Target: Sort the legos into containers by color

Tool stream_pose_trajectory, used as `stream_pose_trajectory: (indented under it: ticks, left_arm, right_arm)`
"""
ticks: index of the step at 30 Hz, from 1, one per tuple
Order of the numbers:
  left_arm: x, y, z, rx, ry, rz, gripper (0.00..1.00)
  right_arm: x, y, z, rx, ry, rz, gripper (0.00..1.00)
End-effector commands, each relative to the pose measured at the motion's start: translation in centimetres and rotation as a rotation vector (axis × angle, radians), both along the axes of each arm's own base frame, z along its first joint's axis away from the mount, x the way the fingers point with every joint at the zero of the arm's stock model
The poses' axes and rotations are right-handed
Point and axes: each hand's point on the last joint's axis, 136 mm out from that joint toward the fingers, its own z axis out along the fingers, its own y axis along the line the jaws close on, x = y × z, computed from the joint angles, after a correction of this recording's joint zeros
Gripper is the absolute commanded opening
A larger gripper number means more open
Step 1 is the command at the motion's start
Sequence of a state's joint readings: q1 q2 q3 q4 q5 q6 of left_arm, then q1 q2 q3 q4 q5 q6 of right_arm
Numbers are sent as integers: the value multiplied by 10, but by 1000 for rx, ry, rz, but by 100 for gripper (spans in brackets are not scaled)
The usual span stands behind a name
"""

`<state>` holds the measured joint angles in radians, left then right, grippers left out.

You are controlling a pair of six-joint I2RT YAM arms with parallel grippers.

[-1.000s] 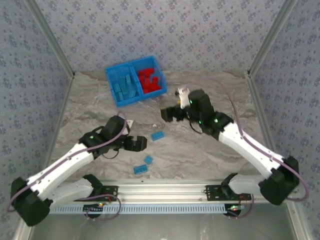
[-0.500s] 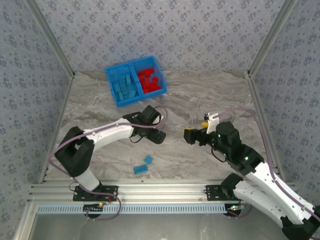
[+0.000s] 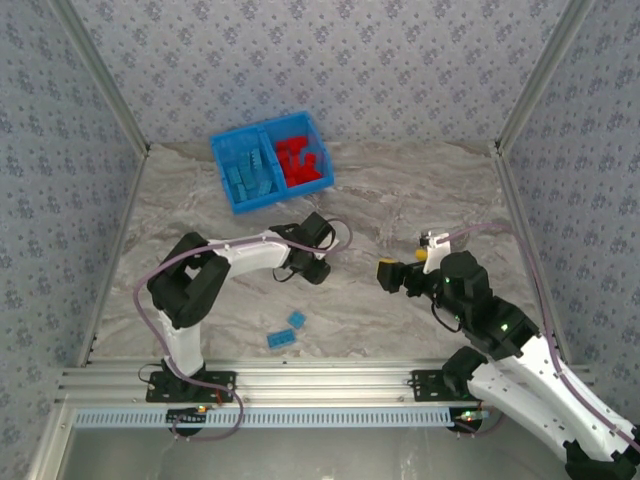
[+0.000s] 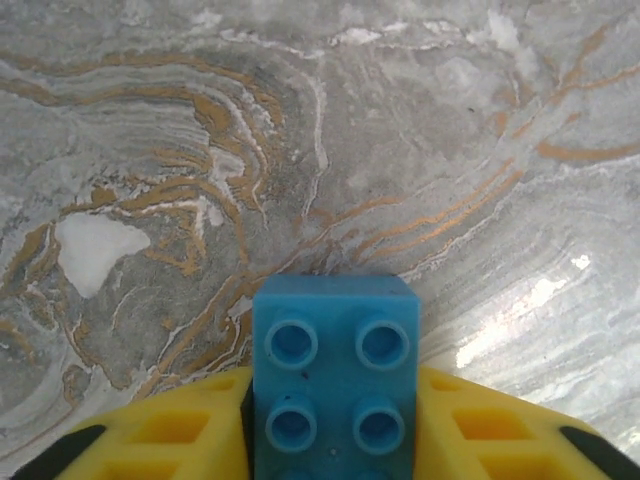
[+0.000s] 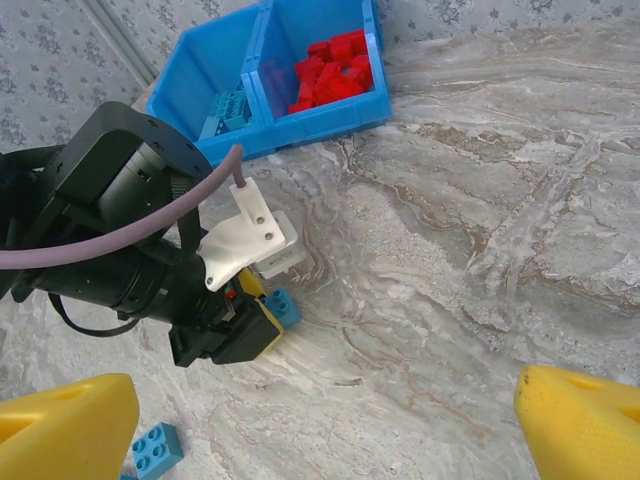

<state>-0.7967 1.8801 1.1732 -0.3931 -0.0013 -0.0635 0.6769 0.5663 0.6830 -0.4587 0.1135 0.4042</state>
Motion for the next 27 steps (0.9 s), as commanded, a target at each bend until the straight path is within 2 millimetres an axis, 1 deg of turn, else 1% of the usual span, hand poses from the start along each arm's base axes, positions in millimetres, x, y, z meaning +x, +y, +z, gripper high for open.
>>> stream_pose_trajectory:
  ticks: [1,2,4,6,7,8,10,13,14,15,17,20,22,23,26,27]
  left_arm:
    - [-8,3,2,-19,10,3,28]
    - [-8,5,7,-29,-2,10,25]
    - [-6,6,24,-59,-40,28,23]
    - [0,7,47,-90,-90,48,21]
    - [4,10,61,-102,-120,63,19]
    - [9,12,76,-117,-152,82,16]
    - [21,20,106,-144,-209,118,14]
    - [47,42,151,-197,-289,209,11]
    - [58,52,166,-216,-316,250,12]
    - [67,62,177,-228,-334,287,12]
    - [91,89,201,-233,-389,375,12]
    - [127,132,223,-179,-434,524,11]
    - [151,156,229,-157,-436,610,11]
    - [163,168,230,-153,-434,660,10]
    - [198,195,223,-150,-401,774,9]
    - [208,201,214,-144,-382,800,9]
  right_arm:
    - [0,-1,-5,-3,7,-10,99]
    - [0,0,-5,-6,5,0,99]
    - [-2,4,-6,-17,0,28,99]
    - [-6,10,-8,-30,-9,85,99]
    - [-9,15,-9,-34,-14,126,99]
    - [-13,22,-9,-39,-26,180,99]
    - [-23,36,-9,-40,-50,293,99]
    - [-39,54,-9,-56,-93,443,99]
    - [-42,56,-9,-69,-109,468,99]
    - [-43,58,-10,-76,-119,480,99]
    - [-43,61,-9,-85,-138,484,99]
    - [-42,63,-11,-92,-135,479,100]
    - [-40,65,-13,-97,-125,478,100]
    - [-40,65,-14,-99,-118,475,100]
    - [-36,65,-15,-99,-96,452,100]
    - [-36,65,-15,-97,-93,450,100]
